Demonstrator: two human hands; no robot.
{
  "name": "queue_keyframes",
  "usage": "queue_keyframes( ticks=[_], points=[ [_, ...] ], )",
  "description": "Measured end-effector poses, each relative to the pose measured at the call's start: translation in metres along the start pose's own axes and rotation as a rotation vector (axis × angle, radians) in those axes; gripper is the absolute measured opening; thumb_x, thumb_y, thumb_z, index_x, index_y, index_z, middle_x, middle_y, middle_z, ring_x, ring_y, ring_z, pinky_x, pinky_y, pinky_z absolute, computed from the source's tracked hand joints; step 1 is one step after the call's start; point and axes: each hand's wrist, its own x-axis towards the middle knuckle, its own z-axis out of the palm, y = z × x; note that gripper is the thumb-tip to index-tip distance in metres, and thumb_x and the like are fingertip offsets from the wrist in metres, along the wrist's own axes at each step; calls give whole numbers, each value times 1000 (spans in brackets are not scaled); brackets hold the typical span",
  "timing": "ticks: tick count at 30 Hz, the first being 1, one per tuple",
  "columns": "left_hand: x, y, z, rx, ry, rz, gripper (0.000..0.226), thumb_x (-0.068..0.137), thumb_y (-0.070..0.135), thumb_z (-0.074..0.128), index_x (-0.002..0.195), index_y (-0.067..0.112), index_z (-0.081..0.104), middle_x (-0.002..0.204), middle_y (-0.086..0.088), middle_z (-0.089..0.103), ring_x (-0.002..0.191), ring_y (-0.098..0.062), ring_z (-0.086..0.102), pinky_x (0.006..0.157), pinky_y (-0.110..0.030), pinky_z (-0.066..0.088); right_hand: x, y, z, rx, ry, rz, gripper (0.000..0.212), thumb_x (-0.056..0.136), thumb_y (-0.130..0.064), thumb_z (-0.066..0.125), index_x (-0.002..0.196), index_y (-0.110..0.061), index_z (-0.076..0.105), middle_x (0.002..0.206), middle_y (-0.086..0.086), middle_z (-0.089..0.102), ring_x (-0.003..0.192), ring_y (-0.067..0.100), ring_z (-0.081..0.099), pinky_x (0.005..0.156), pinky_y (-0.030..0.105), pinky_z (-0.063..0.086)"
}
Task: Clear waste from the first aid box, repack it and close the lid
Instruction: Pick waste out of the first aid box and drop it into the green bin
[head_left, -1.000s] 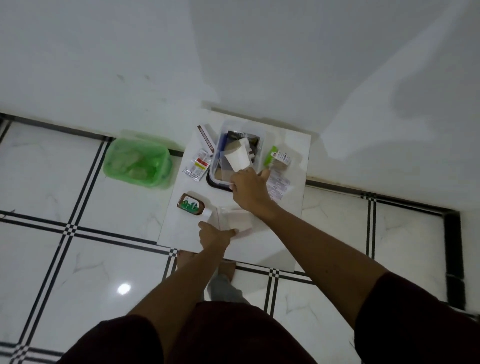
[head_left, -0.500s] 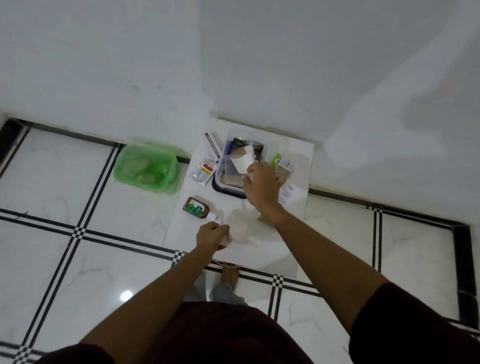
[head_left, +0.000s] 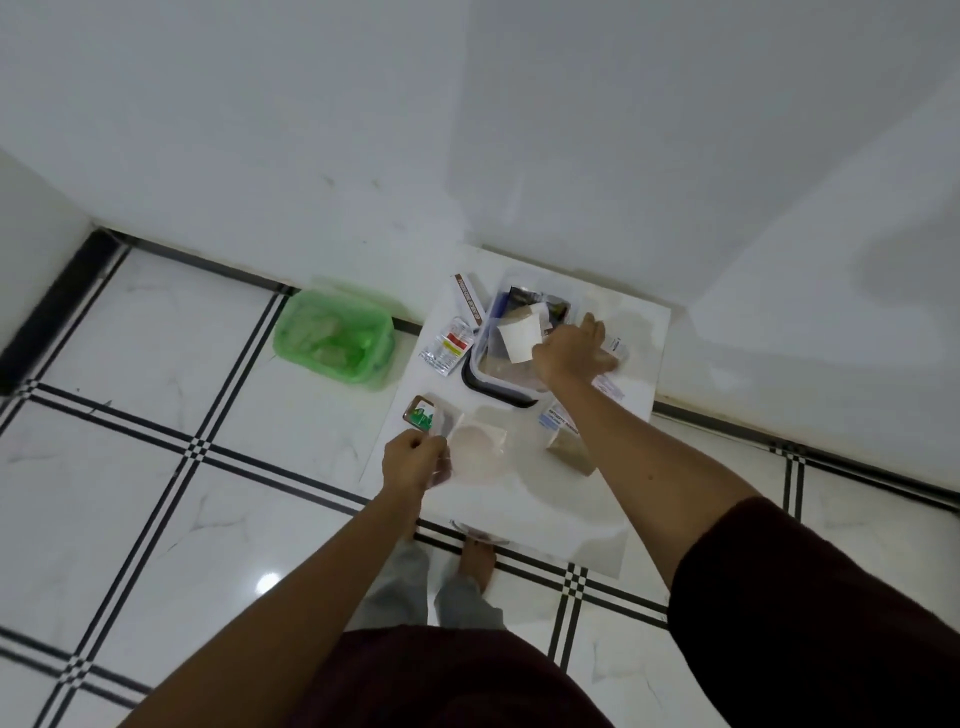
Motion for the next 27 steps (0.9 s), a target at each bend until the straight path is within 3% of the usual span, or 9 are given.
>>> queue_keyframes(
  ticks=[3,6,9,12,16,20,22,24,27],
  points=[
    [2,10,-6,-117,42,12,13,72,-6,55,65,3,49,73,-17,54,70,-30,54,70,-41,57,-11,-6,-12,163,156,15,14,78,-21,60,90,-17,67,135,7,44,125,30,35,96,57,31],
    [5,27,-16,-247,73,35,18,74,-9,54,62,3,47,69,-13,49,74,-30,53,65,-35,56,-22,-13,-30,263,291,26,11,75,-21,58,81,-19,66,111,6,52,105,29,43,83,46,32],
    [11,51,-27,-365,124,55,16,75,-9,55,64,1,50,75,-15,54,77,-32,57,64,-34,57,-32,-31,-47,476,265,3,6,73,-19,56,70,-21,61,84,-1,61,86,24,52,78,41,29],
    [19,76,-36,-483,171,43,20,77,-10,55,64,3,48,68,-14,51,61,-27,54,44,-22,53,-43,-57,-52,661,170,-33,5,76,-18,60,72,-15,59,64,-7,55,69,22,55,75,34,38],
    [47,100,-57,-560,168,46,25,76,-13,60,64,4,46,65,-14,51,59,-25,54,43,-23,54,-50,-98,-33,737,27,-88,16,75,-16,68,66,-4,61,62,5,57,59,22,54,59,31,46],
    [100,124,-91,-593,194,47,23,73,-17,62,70,3,50,74,-15,57,67,-24,59,61,-31,57,-44,-158,13,670,-89,-73,27,70,-21,78,56,-8,59,63,10,64,61,26,63,62,35,55],
    [128,131,-112,-574,233,37,22,71,-19,61,84,-2,55,80,-16,59,65,-23,59,66,-33,56,-39,-186,39,629,-135,-53,22,71,-21,79,66,-3,68,75,13,71,70,26,67,67,31,56],
    [170,143,-139,-563,271,-9,37,70,-18,62,106,-9,55,88,-20,61,64,-23,60,64,-34,57,-33,-225,67,584,-202,-21,21,73,-21,78,76,0,72,83,13,73,76,25,67,71,28,54],
    [232,163,-173,-479,303,-59,48,73,-16,60,119,-6,52,103,-24,59,64,-24,61,54,-29,58,-21,-269,104,513,-277,2,15,75,-15,74,74,-1,72,76,12,71,75,25,66,72,31,54]
  ],
)
